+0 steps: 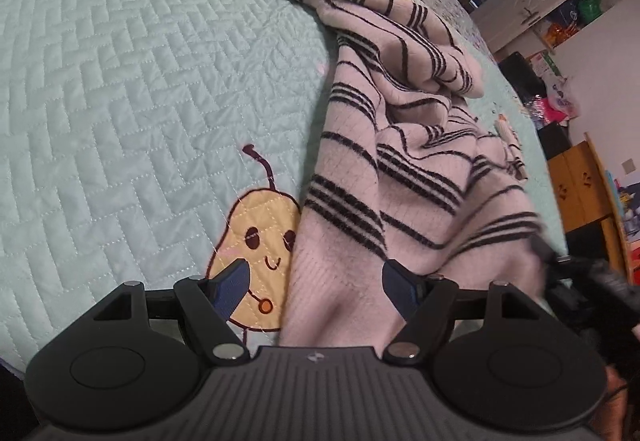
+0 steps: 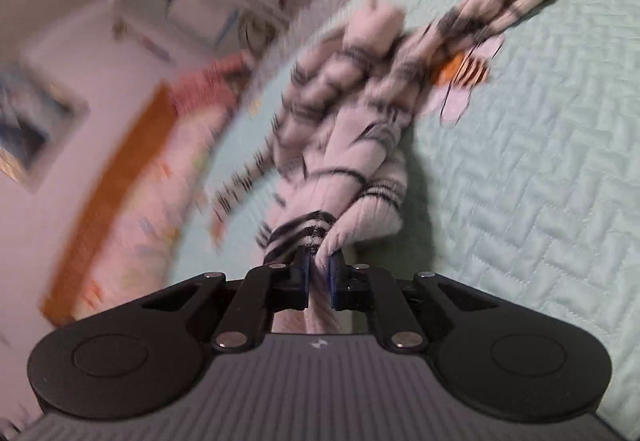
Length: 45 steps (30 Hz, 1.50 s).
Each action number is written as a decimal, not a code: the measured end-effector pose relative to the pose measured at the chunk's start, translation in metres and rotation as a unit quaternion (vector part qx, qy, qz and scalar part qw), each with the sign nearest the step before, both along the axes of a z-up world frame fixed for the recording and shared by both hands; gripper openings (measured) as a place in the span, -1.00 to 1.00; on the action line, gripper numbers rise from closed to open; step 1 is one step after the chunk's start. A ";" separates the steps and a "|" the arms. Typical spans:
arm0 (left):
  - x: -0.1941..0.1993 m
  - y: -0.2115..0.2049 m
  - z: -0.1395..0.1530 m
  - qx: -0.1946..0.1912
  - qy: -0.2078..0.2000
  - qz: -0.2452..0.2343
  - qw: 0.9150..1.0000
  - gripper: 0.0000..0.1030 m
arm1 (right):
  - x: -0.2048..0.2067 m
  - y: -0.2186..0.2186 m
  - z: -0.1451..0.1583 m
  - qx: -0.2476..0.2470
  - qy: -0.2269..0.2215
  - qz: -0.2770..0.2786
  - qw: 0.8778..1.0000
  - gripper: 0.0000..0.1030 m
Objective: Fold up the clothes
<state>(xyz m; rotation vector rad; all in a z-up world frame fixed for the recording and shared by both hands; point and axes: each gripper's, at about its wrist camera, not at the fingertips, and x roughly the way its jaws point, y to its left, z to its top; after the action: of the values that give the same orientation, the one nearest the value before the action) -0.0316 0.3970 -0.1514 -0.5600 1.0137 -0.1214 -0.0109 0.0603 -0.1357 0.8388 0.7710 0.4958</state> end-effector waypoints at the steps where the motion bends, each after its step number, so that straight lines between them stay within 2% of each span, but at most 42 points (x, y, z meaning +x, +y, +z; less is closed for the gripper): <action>1: 0.000 -0.002 0.002 0.007 -0.002 0.001 1.000 0.47 | -0.002 -0.011 0.004 0.015 -0.002 -0.014 1.000 -0.80; 3: 0.001 -0.010 0.003 0.019 -0.003 -0.009 1.000 0.47 | -0.007 -0.033 0.014 0.038 -0.007 -0.041 0.998 -0.80; 5: 0.002 -0.018 0.004 0.031 -0.008 -0.022 0.999 0.47 | -0.013 -0.048 0.022 0.016 -0.016 -0.054 0.998 -0.81; 6: 0.002 -0.023 0.005 0.044 -0.008 -0.026 0.999 0.47 | -0.014 -0.051 0.026 -0.030 -0.020 -0.058 0.998 -0.82; 7: 0.003 -0.027 0.004 0.060 -0.007 -0.026 0.998 0.47 | -0.014 -0.050 0.029 -0.103 -0.023 -0.064 0.992 -0.99; 8: 0.003 -0.030 0.003 0.074 -0.006 -0.024 0.997 0.47 | -0.013 -0.046 0.030 -0.196 -0.024 -0.070 0.978 -0.99; 9: 0.003 -0.033 0.002 0.084 -0.006 -0.023 0.996 0.47 | -0.010 -0.041 0.026 -0.283 -0.018 -0.074 0.956 -0.99; 10: 0.003 -0.034 0.001 0.090 -0.007 -0.025 0.996 0.47 | -0.011 -0.042 0.020 -0.306 -0.010 -0.077 0.949 -0.99; 12: 0.002 -0.038 0.001 0.103 -0.010 -0.033 0.994 0.47 | -0.014 -0.047 0.008 -0.314 0.008 -0.083 0.946 -0.99; 14: 0.002 -0.039 0.001 0.111 -0.011 -0.037 0.993 0.47 | -0.024 -0.045 0.008 -0.293 0.007 -0.079 0.953 -0.90; 16: 0.004 -0.041 -0.001 0.117 -0.007 -0.039 0.992 0.48 | -0.036 -0.019 0.017 -0.303 -0.029 -0.034 0.952 -0.86; 17: 0.007 -0.042 -0.002 0.121 -0.005 -0.042 0.992 0.48 | -0.043 0.002 0.022 -0.314 -0.056 0.006 0.948 -0.81; 18: 0.007 -0.044 -0.002 0.125 -0.002 -0.044 0.991 0.48 | -0.051 0.024 0.028 -0.324 -0.085 0.052 0.941 -0.59; 19: 0.008 -0.045 -0.002 0.128 0.001 -0.045 0.991 0.48 | -0.060 0.048 0.032 -0.339 -0.119 0.097 0.928 -0.28; 20: 0.008 -0.046 -0.001 0.129 0.003 -0.045 0.991 0.48 | -0.070 0.074 0.035 -0.354 -0.154 0.141 0.912 -0.12; 21: 0.008 -0.045 -0.001 0.128 0.006 -0.046 0.991 0.48 | -0.080 0.098 0.036 -0.370 -0.186 0.185 0.891 0.15; 22: 0.008 -0.044 0.000 0.126 0.008 -0.047 0.991 0.48 | -0.089 0.119 0.033 -0.387 -0.213 0.230 0.867 0.27; 25: 0.009 -0.041 -0.001 0.117 0.015 -0.047 0.992 0.48 | -0.108 0.170 0.014 -0.439 -0.248 0.329 0.799 0.28; 26: 0.008 -0.040 -0.002 0.114 0.016 -0.047 0.992 0.48 | -0.112 0.181 0.006 -0.454 -0.253 0.348 0.780 0.28; 28: 0.009 -0.039 -0.002 0.110 0.018 -0.047 0.993 0.48 | -0.115 0.199 -0.007 -0.482 -0.265 0.375 0.746 0.28; 30: 0.010 -0.039 -0.003 0.109 0.021 -0.048 0.993 0.48 | -0.111 0.209 -0.016 -0.510 -0.273 0.376 0.724 0.27; 32: 0.011 -0.040 -0.003 0.110 0.025 -0.048 0.992 0.49 | -0.102 0.212 -0.017 -0.504 -0.265 0.375 0.731 0.24; 33: 0.012 -0.040 -0.003 0.110 0.026 -0.049 0.992 0.50 | -0.097 0.213 -0.017 -0.499 -0.260 0.375 0.737 0.14; 34: 0.013 -0.041 -0.003 0.111 0.028 -0.049 0.992 0.50 | -0.091 0.211 -0.014 -0.489 -0.250 0.369 0.750 -0.26; 36: 0.013 -0.042 -0.003 0.113 0.029 -0.049 0.992 0.50 | -0.074 0.202 -0.006 -0.451 -0.221 0.342 0.794 -0.79; 38: 0.013 -0.043 -0.003 0.120 0.029 -0.053 0.991 0.50 | -0.054 0.182 0.004 -0.396 -0.182 0.284 0.854 -0.84; 40: 0.012 -0.047 -0.003 0.132 0.029 -0.056 0.989 0.50 | -0.033 0.158 0.010 -0.340 -0.134 0.224 0.904 -0.92; 41: 0.013 -0.049 -0.003 0.139 0.029 -0.058 0.988 0.50 | -0.025 0.148 0.008 -0.318 -0.109 0.202 0.920 -0.92; 43: 0.013 -0.053 -0.003 0.153 0.031 -0.060 0.986 0.50 | -0.016 0.124 -0.001 -0.286 -0.058 0.163 0.943 -0.92; 45: 0.013 -0.057 -0.004 0.167 0.033 -0.063 0.983 0.50 | -0.011 0.106 -0.008 -0.266 -0.020 0.133 0.954 -0.92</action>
<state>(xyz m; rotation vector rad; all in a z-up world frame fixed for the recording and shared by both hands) -0.0185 0.3399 -0.1552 -0.1954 1.1055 -0.0435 -0.0220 0.1666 -0.1433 0.2223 0.9309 0.5075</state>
